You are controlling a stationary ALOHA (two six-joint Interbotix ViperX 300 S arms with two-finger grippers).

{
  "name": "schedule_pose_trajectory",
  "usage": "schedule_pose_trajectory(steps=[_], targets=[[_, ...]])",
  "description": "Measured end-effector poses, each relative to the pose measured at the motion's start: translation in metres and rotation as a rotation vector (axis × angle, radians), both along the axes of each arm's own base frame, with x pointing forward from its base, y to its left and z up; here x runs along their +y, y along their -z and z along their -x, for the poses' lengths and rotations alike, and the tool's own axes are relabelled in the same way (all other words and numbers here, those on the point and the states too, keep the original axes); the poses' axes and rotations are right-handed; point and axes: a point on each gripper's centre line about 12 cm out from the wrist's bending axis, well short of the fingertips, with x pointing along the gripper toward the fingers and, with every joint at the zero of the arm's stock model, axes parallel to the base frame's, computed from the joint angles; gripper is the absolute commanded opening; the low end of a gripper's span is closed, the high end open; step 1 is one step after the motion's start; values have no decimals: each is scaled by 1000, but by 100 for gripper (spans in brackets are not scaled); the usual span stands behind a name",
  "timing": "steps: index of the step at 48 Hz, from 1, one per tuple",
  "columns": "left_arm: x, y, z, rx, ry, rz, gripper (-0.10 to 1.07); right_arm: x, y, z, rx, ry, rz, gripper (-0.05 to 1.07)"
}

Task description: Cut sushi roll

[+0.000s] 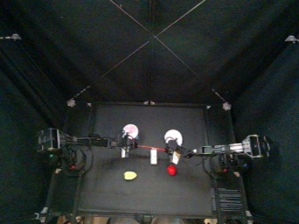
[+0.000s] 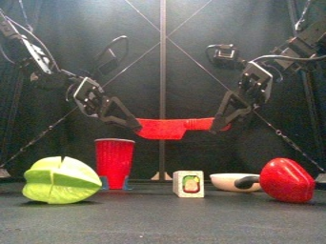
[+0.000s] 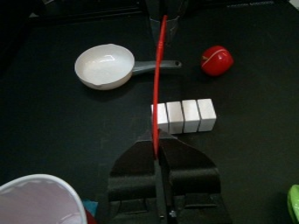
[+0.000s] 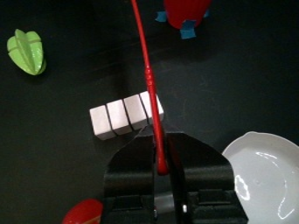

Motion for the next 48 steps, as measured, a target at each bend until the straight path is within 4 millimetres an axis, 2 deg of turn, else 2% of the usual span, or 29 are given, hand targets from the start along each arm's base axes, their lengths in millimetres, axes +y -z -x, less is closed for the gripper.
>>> schedule_pose_trajectory(steps=[6, 20, 26, 36, 48], targets=[[-1, 4, -3, 10, 5, 3, 21, 0, 0, 2, -1, 0, 2, 28], [-6, 9, -10, 21, 18, 11, 21, 0, -22, 12, -74, -7, 13, 28], [-10, 11, -15, 23, 22, 24, 21, -1, -22, 17, -78, -10, 8, 28], [-9, 14, -19, 24, -4, 54, 21, -8, -11, 23, -50, 15, -9, 28], [-7, 28, -28, 57, -10, 66, 21, -9, 15, 25, 29, 52, -65, 28]])
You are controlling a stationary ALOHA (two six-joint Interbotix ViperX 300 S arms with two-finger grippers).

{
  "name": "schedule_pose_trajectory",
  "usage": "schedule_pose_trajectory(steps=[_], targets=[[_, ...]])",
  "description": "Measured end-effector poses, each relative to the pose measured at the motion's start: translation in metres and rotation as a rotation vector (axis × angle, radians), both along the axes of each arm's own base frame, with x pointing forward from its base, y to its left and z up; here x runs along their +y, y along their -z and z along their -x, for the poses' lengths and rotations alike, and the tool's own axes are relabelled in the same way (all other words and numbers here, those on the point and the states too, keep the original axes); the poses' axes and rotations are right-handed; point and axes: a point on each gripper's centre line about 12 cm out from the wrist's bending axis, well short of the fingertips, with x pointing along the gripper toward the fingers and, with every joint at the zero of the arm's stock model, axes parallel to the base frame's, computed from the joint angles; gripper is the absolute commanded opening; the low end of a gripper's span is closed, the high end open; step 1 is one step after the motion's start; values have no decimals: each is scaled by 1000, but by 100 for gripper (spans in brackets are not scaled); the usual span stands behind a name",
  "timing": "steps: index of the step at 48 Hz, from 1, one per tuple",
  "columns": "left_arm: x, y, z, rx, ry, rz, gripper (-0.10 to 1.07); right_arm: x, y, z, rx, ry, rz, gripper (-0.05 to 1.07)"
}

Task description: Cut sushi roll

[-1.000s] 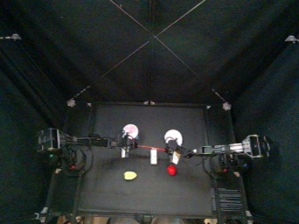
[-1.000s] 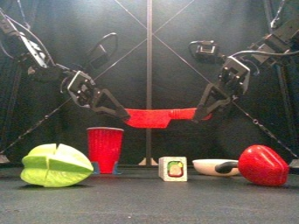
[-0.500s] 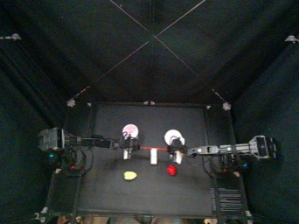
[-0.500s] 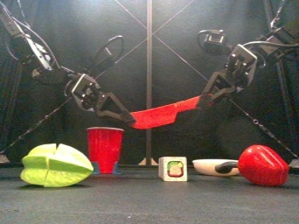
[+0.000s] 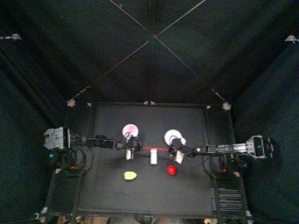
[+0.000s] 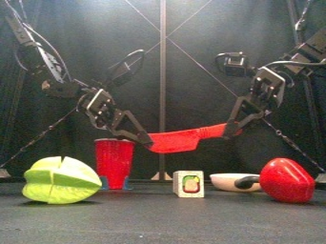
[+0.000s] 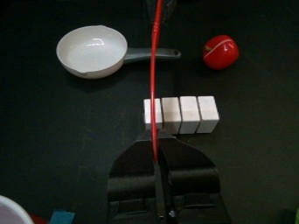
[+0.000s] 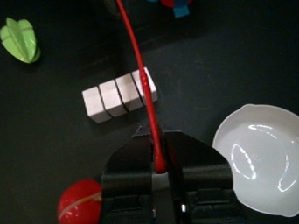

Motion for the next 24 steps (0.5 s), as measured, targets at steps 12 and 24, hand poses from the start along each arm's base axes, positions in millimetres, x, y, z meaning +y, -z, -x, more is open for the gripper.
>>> schedule_pose_trajectory(steps=[12, 24], targets=[[-1, 8, -8, 16, 6, 3, 21, 0, 17, 1, 54, 14, -24, 28], [-4, 12, -9, 25, 13, 8, 21, 0, 23, 0, 75, 23, -40, 28]])
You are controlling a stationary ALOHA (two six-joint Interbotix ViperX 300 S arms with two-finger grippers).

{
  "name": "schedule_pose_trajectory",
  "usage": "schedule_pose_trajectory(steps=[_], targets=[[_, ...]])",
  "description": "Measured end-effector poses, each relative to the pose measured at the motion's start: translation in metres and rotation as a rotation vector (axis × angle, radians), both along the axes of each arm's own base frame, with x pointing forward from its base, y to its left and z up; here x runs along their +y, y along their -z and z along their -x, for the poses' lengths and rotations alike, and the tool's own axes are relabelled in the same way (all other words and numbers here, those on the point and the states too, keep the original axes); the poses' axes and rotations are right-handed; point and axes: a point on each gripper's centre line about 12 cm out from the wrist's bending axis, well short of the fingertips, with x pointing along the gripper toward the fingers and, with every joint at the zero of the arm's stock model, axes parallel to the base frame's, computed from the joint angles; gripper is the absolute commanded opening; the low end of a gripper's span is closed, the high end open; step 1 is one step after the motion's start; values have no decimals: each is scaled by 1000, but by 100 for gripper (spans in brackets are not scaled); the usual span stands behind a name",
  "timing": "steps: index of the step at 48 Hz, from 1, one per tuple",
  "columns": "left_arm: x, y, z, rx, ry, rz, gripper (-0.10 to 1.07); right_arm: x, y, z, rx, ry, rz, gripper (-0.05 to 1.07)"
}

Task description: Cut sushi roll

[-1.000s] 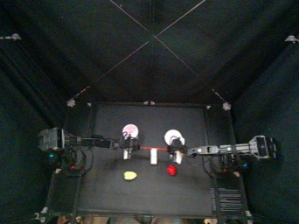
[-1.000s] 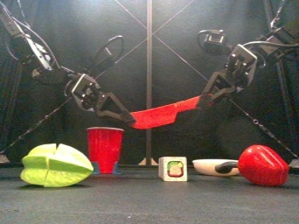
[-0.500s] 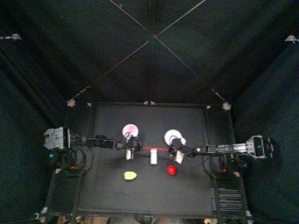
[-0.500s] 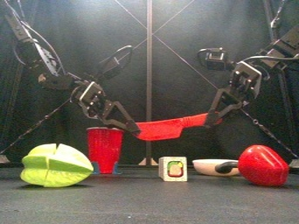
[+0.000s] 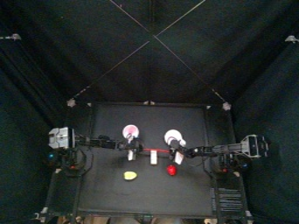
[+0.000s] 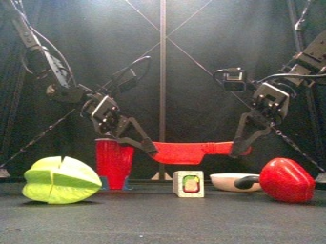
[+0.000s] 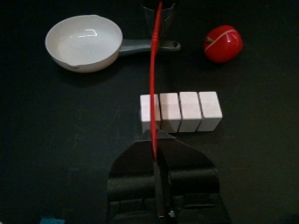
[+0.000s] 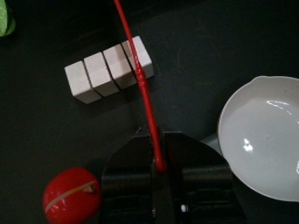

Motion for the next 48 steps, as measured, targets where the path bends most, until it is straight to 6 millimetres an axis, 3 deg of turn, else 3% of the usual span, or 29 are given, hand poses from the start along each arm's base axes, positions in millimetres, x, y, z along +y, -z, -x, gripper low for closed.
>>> schedule_pose_trajectory(steps=[27, 48], targets=[[-5, 4, -2, 9, 2, 12, 21, 0, 1, 1, 2, 13, -16, 28], [-19, -7, -4, -14, 37, 6, 21, 2, -6, 2, -24, 9, -14, 28]])
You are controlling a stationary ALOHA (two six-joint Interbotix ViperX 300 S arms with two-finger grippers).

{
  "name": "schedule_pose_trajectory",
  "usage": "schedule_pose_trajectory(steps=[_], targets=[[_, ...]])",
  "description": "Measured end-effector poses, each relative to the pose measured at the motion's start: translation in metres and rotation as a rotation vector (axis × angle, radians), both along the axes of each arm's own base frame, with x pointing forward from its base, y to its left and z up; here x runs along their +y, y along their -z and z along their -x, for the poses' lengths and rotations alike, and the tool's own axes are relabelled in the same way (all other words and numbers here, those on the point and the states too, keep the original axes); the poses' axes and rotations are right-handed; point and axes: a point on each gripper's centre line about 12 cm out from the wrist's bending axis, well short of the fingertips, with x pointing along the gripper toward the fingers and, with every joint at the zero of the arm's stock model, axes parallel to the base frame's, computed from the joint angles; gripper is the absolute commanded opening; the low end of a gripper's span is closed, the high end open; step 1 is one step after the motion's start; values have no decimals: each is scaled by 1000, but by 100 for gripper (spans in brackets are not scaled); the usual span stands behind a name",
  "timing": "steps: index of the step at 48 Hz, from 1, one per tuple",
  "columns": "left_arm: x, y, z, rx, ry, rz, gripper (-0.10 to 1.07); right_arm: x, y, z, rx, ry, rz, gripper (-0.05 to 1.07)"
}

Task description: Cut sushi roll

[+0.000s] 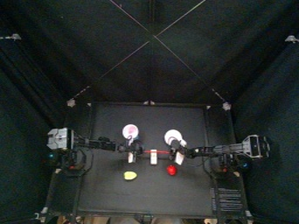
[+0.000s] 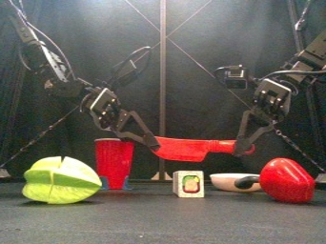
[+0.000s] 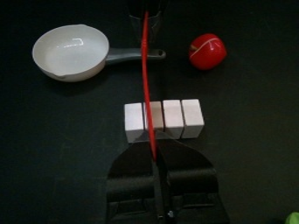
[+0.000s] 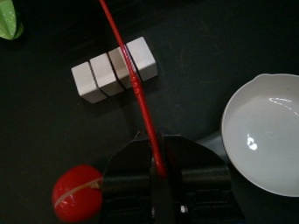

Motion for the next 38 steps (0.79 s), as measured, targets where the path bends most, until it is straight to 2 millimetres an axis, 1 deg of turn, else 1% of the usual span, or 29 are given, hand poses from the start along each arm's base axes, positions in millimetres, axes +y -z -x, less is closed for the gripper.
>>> schedule_pose_trajectory(steps=[5, 22, 38], targets=[[1, 0, -1, 9, -3, -3, 21, 0, 0, 0, 0, -1, 1, 28], [4, 14, -8, 60, -32, 11, 21, -1, 4, 0, 15, 12, 3, 28], [5, 16, -9, 85, -41, 12, 21, -1, 4, 1, 15, 16, -4, 28]])
